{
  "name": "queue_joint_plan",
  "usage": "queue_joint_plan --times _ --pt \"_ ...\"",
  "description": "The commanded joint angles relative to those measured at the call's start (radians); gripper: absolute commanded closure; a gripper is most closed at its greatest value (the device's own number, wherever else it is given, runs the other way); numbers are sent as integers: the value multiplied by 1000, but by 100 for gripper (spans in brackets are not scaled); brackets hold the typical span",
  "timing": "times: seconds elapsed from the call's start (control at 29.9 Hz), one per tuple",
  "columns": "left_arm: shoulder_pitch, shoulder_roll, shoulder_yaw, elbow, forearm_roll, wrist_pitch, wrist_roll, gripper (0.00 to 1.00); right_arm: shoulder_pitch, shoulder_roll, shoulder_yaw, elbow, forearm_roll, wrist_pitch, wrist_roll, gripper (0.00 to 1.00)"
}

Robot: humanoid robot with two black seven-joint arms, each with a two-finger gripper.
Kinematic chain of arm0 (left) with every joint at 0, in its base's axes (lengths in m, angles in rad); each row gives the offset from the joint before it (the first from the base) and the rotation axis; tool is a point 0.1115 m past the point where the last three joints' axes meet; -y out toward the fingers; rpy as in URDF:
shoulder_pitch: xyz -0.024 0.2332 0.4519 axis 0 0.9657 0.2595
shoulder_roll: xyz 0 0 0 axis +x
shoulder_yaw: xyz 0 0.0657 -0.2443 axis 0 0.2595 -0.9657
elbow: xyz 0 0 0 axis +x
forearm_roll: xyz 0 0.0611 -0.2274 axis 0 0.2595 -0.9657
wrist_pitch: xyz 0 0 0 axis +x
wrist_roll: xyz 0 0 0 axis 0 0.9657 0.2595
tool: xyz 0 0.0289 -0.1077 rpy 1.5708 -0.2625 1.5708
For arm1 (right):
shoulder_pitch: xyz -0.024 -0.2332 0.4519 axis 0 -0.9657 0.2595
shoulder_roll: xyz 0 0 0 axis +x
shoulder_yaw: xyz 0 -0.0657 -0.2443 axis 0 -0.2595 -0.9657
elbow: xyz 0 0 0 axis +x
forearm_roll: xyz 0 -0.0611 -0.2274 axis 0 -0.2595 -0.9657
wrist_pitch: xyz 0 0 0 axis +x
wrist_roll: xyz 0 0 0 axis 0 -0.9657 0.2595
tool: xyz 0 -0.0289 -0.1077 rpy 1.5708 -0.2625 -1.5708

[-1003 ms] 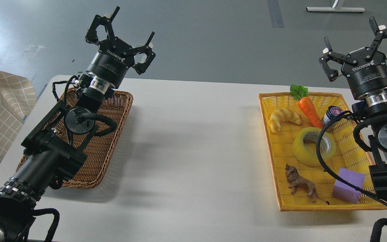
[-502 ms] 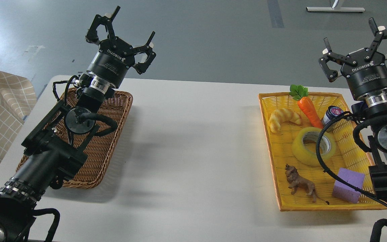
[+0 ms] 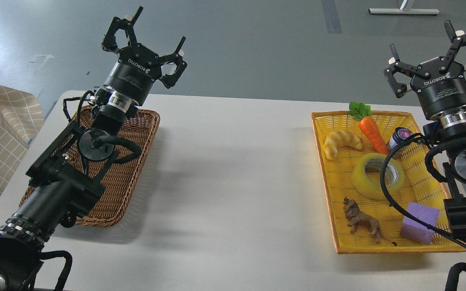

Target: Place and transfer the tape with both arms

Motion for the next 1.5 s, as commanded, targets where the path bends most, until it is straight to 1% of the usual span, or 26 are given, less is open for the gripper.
queue_joint_plan --times 0.0,0.6,0.87,0.94,0.97,1.0,1.07,1.1,1.2,1.34,1.4,1.47 --pt "1 0 1 0 0 0 2 2 0 0 2 -1 0 0 1 0" --pt "1 -5 0 0 2 0 -1 2 -1 0 -1 0 0 0 5 0" --pt "1 -6 -2 0 49 0 -7 2 -3 0 -1 0 -2 0 6 0" --pt "1 -5 -2 0 63 0 -20 2 -3 -1 -1 0 -11 0 9 0" --pt "-1 -3 -5 2 80 0 -37 2 -3 -1 -3 3 -14 0 12 0" --pt "-4 0 -7 2 113 0 -65 2 -3 -1 -3 16 -17 0 14 0" --pt "-1 -2 -10 2 153 0 -102 2 -3 -3 -6 36 -20 0 14 0" --pt "-1 -2 -7 2 197 0 -140 2 -5 -8 -8 39 -24 0 12 0" --pt "-1 -3 -13 2 248 0 -198 2 -6 -33 -37 43 -78 0 12 0" --pt "-1 -5 -14 2 242 0 -205 2 -2 -99 -103 45 -179 0 12 0" --pt "-2 -6 -14 2 242 0 -203 2 3 -164 -136 45 -228 0 11 0" --pt "-2 -8 -10 0 242 0 -203 2 3 -204 -147 46 -244 0 11 0"
